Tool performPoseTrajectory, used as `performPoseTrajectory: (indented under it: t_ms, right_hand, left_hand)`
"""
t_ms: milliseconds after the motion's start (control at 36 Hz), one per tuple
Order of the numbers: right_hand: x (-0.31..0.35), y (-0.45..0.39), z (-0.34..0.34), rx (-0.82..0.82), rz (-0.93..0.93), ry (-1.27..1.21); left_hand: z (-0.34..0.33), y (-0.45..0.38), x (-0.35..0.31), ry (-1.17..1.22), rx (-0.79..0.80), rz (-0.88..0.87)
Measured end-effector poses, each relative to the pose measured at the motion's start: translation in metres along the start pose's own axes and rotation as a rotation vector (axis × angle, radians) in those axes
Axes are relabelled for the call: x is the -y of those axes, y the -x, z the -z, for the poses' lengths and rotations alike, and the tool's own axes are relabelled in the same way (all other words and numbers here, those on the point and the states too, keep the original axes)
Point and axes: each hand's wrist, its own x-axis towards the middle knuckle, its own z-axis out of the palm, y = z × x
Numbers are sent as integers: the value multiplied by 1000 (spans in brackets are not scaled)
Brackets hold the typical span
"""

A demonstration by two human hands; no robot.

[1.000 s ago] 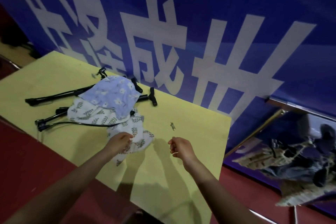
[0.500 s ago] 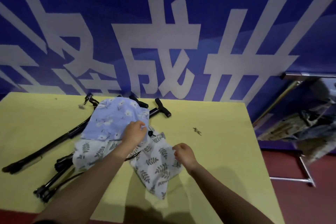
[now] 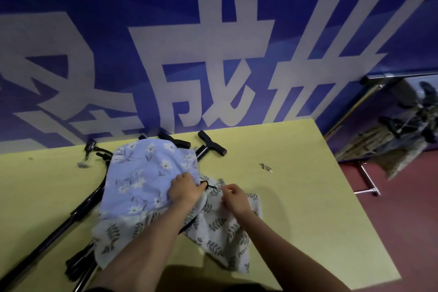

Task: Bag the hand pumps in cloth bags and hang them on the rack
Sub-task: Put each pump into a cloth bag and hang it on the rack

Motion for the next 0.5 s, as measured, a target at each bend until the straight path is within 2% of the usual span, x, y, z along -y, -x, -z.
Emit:
performPoseTrajectory:
  t_ms: [194,278,333,417,500]
  right_hand:
    - [24,-10,-19,-12,8,-33]
    - [27,-7,-27,1,12,-72]
    - [27,-4,-30,9,3,-84]
    - [29,1,-33,22,5,-93]
    - [38,13,-35,79,59,-76]
  left_hand:
    - [9,-4,13,34,88,-176]
    - [10,-5,29,88,140,-176]
    - [18,1,32,287,172,-109]
    - [40,16,33,771,205,56]
    - [57,33,37,1164,157,196]
